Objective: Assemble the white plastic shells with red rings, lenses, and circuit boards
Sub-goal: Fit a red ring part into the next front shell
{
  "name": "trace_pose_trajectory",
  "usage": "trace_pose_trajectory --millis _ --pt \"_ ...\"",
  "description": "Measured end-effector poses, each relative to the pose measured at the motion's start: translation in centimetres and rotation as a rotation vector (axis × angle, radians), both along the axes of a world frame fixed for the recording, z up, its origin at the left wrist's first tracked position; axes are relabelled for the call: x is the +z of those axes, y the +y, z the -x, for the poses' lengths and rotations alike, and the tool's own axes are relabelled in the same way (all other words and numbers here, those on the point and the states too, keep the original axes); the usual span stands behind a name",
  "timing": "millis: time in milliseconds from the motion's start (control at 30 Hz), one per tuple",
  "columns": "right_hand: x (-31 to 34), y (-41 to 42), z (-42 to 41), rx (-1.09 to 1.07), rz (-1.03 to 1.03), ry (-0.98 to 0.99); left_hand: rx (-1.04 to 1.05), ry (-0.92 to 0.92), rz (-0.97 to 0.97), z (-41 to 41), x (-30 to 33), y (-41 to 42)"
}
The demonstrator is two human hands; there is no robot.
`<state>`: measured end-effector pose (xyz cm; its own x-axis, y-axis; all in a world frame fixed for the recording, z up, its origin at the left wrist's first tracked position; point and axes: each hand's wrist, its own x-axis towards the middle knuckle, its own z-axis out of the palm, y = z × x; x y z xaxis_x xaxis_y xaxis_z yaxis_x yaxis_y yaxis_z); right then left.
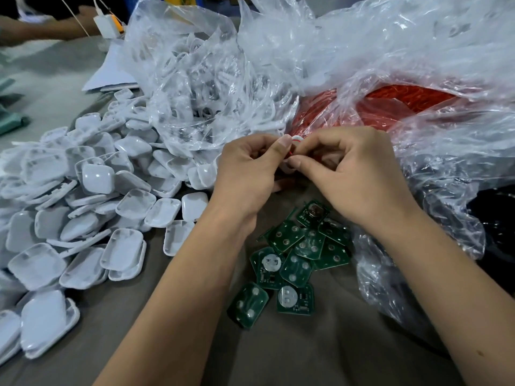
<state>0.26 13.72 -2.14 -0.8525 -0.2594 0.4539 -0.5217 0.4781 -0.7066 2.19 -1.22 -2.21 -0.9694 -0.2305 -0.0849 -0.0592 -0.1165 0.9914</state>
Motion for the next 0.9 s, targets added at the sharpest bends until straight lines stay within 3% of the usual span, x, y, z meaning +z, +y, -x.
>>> trace_pose_trajectory --millis 133,533,900 --pt "0.0 -0.1 0.1 -0.066 0.043 0.059 0.044 -0.002 -0.039 0.0 -0.1 0.1" --pt "-0.8 0.5 1.3 -0.110 0.201 -0.210 -0.057 0.009 0.026 -0.2 0.0 0.1" --pt "-0.4 0.5 1.2 -0.070 0.256 -0.252 -0.115 -0.060 -0.153 -0.1 0.1 -0.4"
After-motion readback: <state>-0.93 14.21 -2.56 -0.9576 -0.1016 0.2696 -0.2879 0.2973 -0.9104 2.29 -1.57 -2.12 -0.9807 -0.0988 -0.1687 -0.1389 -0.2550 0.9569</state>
